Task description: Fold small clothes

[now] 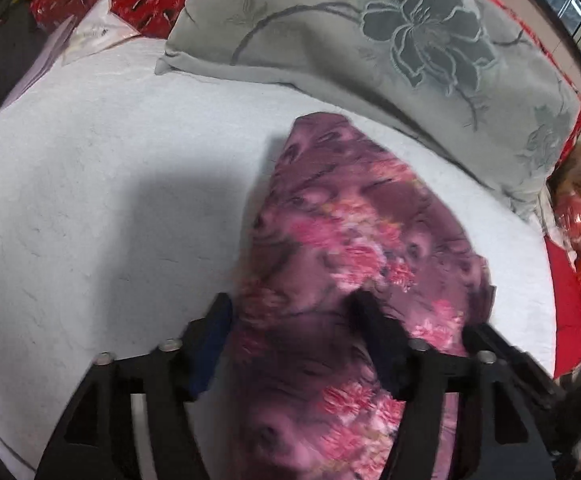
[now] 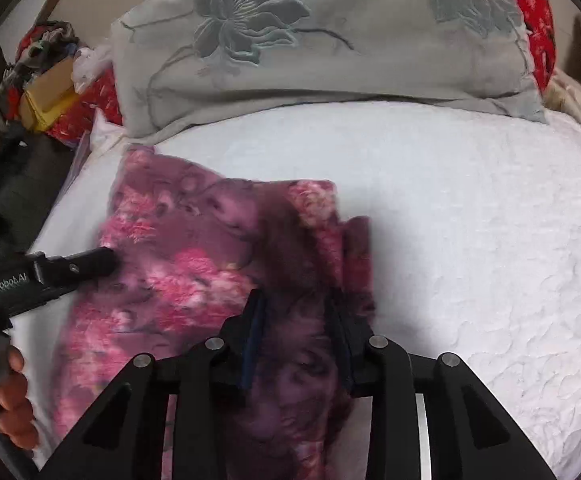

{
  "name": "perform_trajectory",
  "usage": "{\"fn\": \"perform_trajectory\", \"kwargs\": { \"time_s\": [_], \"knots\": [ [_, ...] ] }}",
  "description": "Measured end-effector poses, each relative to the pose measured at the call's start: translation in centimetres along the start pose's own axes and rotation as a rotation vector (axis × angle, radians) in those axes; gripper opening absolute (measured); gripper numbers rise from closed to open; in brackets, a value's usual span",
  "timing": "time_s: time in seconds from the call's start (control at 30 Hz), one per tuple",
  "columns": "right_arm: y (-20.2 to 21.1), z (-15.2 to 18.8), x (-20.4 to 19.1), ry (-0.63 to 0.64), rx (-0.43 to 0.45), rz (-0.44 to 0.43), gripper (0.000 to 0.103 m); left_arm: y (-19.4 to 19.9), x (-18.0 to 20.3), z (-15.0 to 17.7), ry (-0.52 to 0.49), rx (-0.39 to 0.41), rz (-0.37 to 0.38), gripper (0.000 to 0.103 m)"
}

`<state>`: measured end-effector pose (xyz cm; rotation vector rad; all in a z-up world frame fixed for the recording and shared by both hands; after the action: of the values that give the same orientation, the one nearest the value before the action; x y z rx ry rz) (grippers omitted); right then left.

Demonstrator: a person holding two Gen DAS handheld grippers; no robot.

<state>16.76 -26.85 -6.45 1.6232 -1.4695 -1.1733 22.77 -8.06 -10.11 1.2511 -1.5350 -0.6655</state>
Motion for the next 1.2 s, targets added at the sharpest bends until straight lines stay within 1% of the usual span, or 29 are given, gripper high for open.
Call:
{"fn": "perform_trajectory", "kwargs": {
  "time_s": [0.03, 0.07, 0.1, 0.17, 0.2, 0.27, 0.3, 0.37, 0.4, 0.43, 0.5, 0.53, 0.57, 0.6, 0.63, 0.67, 0.7, 0.73, 0.77, 0.8, 0.87, 0.93, 1.03, 1.1, 1.13, 1.17, 1.2],
  "knots": [
    [0.4, -0.2, 0.0, 0.002, -0.015, 0.009, 0.038, 0.6, -0.5, 0.1, 0.028, -0.024, 0.033, 0.059],
    [1.0, -0.3, -0.1, 0.011, -0.017, 0.010, 0.037, 0.9, -0.4, 0.2, 0.047, -0.032, 0.048, 0.055],
    [1.9, -0.4, -0.4, 0.027, -0.001, -0.006, 0.037, 2.1, -1.1, 0.6, 0.067, -0.031, 0.066, 0.055],
    [4.6, 0.2, -1.2, 0.070, 0.041, -0.071, 0.038, 4.2, -2.5, 1.3, 0.059, -0.005, 0.082, 0.055],
    [5.3, 0.8, -1.4, 0.082, 0.049, -0.087, 0.038, 5.5, -3.0, 1.9, 0.047, 0.018, 0.082, 0.055],
    [6.8, 2.8, -1.9, 0.108, 0.057, -0.110, 0.038, 7.2, -3.9, 4.1, 0.017, 0.052, 0.052, 0.057],
    [6.8, 3.5, -1.7, 0.115, 0.047, -0.104, 0.039, 7.4, -4.2, 5.2, 0.000, 0.050, 0.030, 0.057],
    [5.4, 5.7, -1.5, 0.136, -0.033, -0.039, 0.040, 6.8, -4.6, 7.2, -0.034, 0.002, -0.006, 0.060],
    [4.8, 6.5, -1.4, 0.142, -0.061, -0.008, 0.041, 6.8, -4.4, 7.6, -0.044, -0.008, -0.016, 0.060],
    [5.0, 6.6, -1.3, 0.126, -0.042, 0.005, 0.042, 7.4, -4.4, 7.8, -0.057, 0.003, -0.036, 0.060],
    [6.2, 6.2, -1.4, 0.086, -0.045, 0.015, 0.042, 9.1, -4.1, 7.7, -0.080, 0.026, -0.056, 0.056],
    [6.9, 6.1, -1.6, 0.075, -0.033, 0.007, 0.043, 10.0, -3.8, 7.8, -0.089, 0.036, -0.047, 0.055],
    [8.2, 6.0, -2.1, 0.077, 0.003, -0.022, 0.044, 10.9, -3.4, 8.2, -0.100, 0.048, -0.034, 0.057],
    [9.1, 6.3, -2.4, 0.086, 0.025, -0.028, 0.045, 11.7, -3.4, 8.5, -0.111, 0.062, -0.027, 0.057],
    [9.7, 6.8, -2.6, 0.100, 0.032, -0.024, 0.048, 12.3, -3.5, 9.2, -0.115, 0.073, -0.030, 0.058],
    [9.8, 7.5, -2.8, 0.117, 0.021, -0.013, 0.051, 12.4, -3.6, 10.0, -0.117, 0.073, -0.029, 0.060],
    [9.5, 8.4, -2.9, 0.129, -0.004, 0.002, 0.054, 11.7, -3.5, 10.9, -0.123, 0.056, -0.038, 0.060],
    [8.6, 9.1, -2.6, 0.138, -0.042, 0.025, 0.054, 10.9, -3.6, 11.9, -0.134, 0.028, -0.066, 0.060],
    [7.3, 10.5, -2.2, 0.145, -0.114, 0.065, 0.054, 9.8, -3.4, 12.4, -0.146, 0.002, -0.082, 0.062],
    [6.6, 11.1, -1.8, 0.140, -0.143, 0.067, 0.055, 9.5, -3.5, 12.9, -0.153, -0.019, -0.085, 0.062],
    [7.2, 11.0, -1.6, 0.109, -0.115, 0.061, 0.056, 10.1, -3.6, 12.7, -0.141, -0.011, -0.073, 0.061],
    [8.3, 9.7, -1.8, 0.105, -0.080, 0.057, 0.056, 11.2, -3.3, 11.5, -0.119, -0.001, -0.037, 0.058],
    [9.9, 6.0, -2.0, 0.100, 0.032, 0.048, 0.057, 12.3, -2.6, 8.1, -0.089, 0.057, -0.019, 0.058],
    [10.1, 2.9, -2.1, 0.073, 0.093, 0.008, 0.057, 12.5, -1.9, 5.5, -0.059, 0.077, -0.002, 0.058],
    [9.9, 1.9, -2.2, 0.067, 0.106, -0.005, 0.057, 12.2, -1.4, 4.2, -0.047, 0.089, 0.007, 0.058],
    [9.4, 0.5, -2.3, 0.057, 0.124, -0.021, 0.054, 11.8, -0.8, 2.4, -0.038, 0.110, 0.006, 0.058],
    [8.6, -0.7, -2.1, 0.050, 0.135, -0.036, 0.046, 11.3, -0.3, 1.2, -0.034, 0.122, 0.004, 0.058]
  ]
}}
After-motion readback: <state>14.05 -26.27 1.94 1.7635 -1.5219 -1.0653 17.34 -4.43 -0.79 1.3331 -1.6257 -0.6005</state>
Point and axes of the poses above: each gripper's, at about its wrist camera, not at the fingertips, and y roughly against the way its jaws point, x to its right, z to its underside, the point moved 6 cm from there along -y, roughly the way its jaws point, and after that the axes turned 8 degrees about y, right-handed, at the moved point
